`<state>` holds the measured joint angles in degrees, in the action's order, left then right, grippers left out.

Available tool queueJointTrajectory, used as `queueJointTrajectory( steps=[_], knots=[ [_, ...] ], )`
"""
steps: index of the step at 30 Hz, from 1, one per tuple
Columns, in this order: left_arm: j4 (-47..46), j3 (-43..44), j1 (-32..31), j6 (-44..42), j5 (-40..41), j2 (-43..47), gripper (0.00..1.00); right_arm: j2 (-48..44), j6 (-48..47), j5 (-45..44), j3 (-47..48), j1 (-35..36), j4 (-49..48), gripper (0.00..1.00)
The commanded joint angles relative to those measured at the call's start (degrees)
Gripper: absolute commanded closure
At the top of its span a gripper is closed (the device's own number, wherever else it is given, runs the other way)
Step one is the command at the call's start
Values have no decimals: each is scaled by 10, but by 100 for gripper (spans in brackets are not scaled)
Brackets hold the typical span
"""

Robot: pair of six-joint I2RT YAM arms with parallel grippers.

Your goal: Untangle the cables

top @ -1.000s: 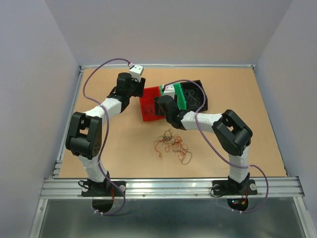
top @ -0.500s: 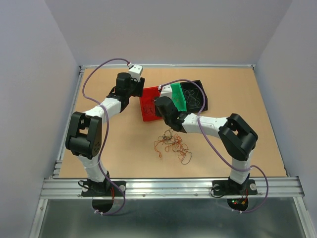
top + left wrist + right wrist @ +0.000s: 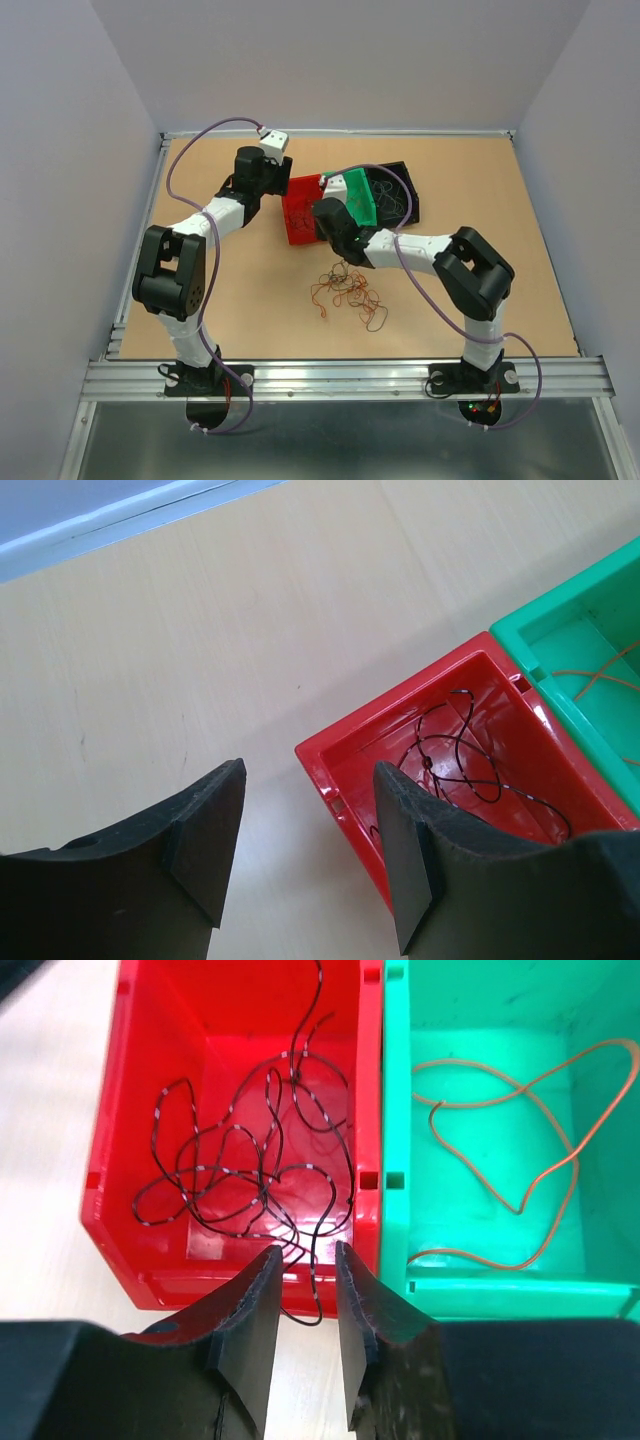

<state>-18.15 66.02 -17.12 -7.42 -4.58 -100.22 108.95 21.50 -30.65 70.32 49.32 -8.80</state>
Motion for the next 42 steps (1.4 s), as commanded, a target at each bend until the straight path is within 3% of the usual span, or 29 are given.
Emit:
queueJointTrajectory(
  steps=[1, 4, 10, 21, 30, 37, 42],
  knots=[
    [-16, 18, 2, -6, -10, 14, 35, 17, 16, 6, 22, 3, -1, 67],
    [-15, 18, 3, -5, -10, 13, 35, 27, 18, 6, 26, 3, -1, 71],
    [-14, 20, 3, -6, -12, 12, 35, 34, 7, 2, 46, 4, -1, 99],
    [-14, 20, 3, -7, -12, 12, 36, 100, -45, 12, 144, -4, 8, 100],
    [-9, 23, 15, 11, -23, 15, 36, 192, -26, 106, 234, -44, 38, 100],
    [-17, 16, 42, 45, -68, 28, 36, 286, -24, 154, 397, -51, 235, 99],
    [-16, 14, 42, 50, -76, 28, 36, 251, -18, 157, 361, -51, 245, 92]
  ],
)
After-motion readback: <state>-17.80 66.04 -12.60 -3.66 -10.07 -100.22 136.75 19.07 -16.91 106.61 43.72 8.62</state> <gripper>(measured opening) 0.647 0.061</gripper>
